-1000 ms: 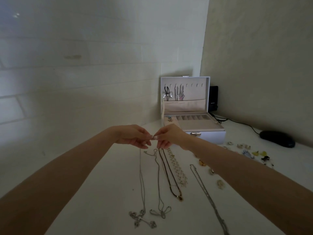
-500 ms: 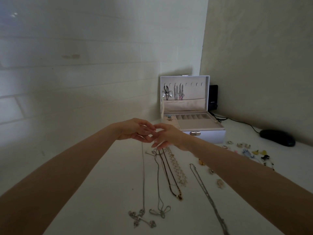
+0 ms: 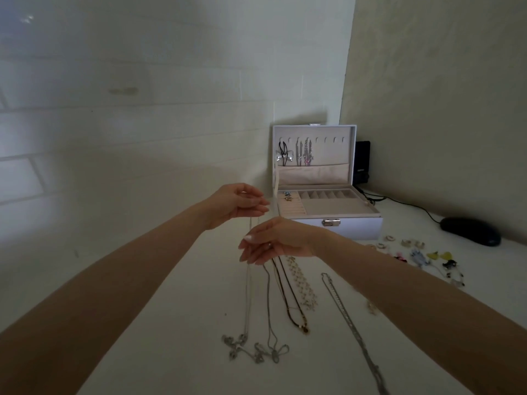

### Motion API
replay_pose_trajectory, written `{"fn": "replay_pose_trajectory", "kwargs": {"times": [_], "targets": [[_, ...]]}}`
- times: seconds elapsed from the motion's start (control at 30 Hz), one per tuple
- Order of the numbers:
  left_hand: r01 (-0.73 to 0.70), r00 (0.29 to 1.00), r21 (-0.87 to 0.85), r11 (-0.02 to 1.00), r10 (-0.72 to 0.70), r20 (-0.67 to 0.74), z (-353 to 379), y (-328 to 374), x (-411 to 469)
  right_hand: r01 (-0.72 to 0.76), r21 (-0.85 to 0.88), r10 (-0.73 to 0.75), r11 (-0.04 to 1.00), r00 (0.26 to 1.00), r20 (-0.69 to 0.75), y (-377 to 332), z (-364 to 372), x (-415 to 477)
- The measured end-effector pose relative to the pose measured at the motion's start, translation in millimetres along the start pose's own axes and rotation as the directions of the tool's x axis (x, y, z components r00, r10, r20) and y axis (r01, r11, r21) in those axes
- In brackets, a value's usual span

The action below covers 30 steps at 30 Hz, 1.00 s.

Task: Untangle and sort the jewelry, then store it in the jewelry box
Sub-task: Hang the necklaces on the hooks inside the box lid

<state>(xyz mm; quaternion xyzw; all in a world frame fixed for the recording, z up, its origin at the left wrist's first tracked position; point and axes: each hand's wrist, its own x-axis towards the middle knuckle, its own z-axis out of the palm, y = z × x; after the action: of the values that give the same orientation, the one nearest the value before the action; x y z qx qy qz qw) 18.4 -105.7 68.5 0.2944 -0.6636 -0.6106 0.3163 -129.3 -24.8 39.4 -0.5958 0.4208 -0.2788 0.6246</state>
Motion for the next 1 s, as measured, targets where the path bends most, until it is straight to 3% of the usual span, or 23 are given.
{"fn": "replay_pose_trajectory", "kwargs": {"times": [0.1, 0.17, 0.27, 0.33, 0.4, 0.47, 0.53, 0.63, 0.83, 1.0], "targets": [[0.041, 0.999, 0.229, 0.973, -0.036, -0.027, -0.9, -5.7, -3.5, 0.031, 0.014, -0.03, 0.999, 1.0, -0.006, -6.6, 3.6, -2.8], [0.12, 0.993, 0.459, 0.88, -0.109, -0.05, 0.1, -10.2, -7.0, 0.076, 0.083, -0.072, 0.994, 0.996, -0.052, -10.3, 3.9, -3.3], [0.211, 0.96, 0.658, 0.723, -0.281, 0.001, -1.1, -16.1, -9.6, 0.136, 0.188, -0.113, 0.973, 0.985, -0.13, -14.4, 3.0, -3.7], [0.231, 0.889, 0.696, 0.68, -0.439, 0.134, -5.1, -17.5, -10.7, 0.165, 0.23, -0.129, 0.959, 0.978, -0.164, -17.0, 2.5, -4.2], [0.228, 0.776, 0.664, 0.712, -0.545, 0.318, -7.7, -16.3, -12.0, 0.21, 0.289, -0.156, 0.934, 0.967, -0.2, -18.9, 1.1, -3.8], [0.209, 0.702, 0.641, 0.738, -0.57, 0.427, -8.7, -13.6, -13.8, 0.269, 0.344, -0.189, 0.9, 0.95, -0.25, -19.7, -0.7, -3.3], [0.153, 0.673, 0.652, 0.743, -0.561, 0.482, -9.8, -12.8, -14.3, 0.331, 0.375, -0.214, 0.866, 0.923, -0.32, -20.4, -3.9, -3.3], [0.114, 0.672, 0.634, 0.765, -0.53, 0.518, -12.0, -14.3, -14.8, 0.409, 0.389, -0.239, 0.826, 0.878, -0.414, -23.8, -11.6, -6.5], [0.2, 0.676, 0.505, 0.84, -0.491, 0.549, -4.5, -16.8, -16.4, 0.487, 0.384, -0.259, 0.784, 0.82, -0.51, -32.9, -23.2, -14.2], [0.205, 0.84, 0.383, 0.901, -0.362, 0.403, 2.8, -22.3, -9.9, 0.514, 0.349, -0.263, 0.784, 0.784, -0.562, -32.9, -35.8, -19.2]]}}
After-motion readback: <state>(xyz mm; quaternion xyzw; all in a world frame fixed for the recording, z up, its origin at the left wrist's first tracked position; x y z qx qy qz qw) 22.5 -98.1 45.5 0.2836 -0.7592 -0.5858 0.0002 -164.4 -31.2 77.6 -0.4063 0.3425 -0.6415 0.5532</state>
